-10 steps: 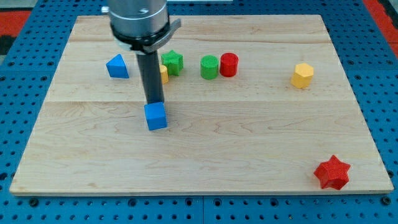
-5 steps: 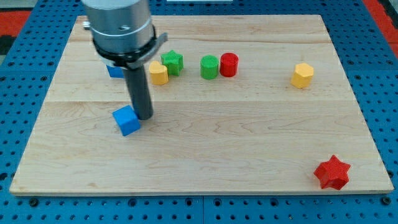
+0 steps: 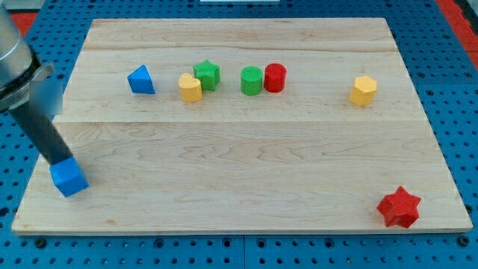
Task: Move blue cube to the bottom left
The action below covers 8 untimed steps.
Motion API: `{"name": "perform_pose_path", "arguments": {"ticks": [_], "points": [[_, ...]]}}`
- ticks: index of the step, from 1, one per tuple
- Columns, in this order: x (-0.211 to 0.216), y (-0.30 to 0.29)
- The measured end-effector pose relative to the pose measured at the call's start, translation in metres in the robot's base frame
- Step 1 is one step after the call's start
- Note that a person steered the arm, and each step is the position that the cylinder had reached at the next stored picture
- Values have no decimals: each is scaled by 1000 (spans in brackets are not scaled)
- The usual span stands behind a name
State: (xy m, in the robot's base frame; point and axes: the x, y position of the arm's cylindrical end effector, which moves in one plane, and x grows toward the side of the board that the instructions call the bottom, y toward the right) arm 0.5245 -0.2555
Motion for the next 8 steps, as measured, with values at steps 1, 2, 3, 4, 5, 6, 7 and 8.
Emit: {"name": "perform_pose_path", "arguments": {"ticks": [1,2,3,4,5,6,7,8], "points": [[18,1],[7,1],[15,17],[32,45],[29,69],[43,107],[61,97],[59,65]]}}
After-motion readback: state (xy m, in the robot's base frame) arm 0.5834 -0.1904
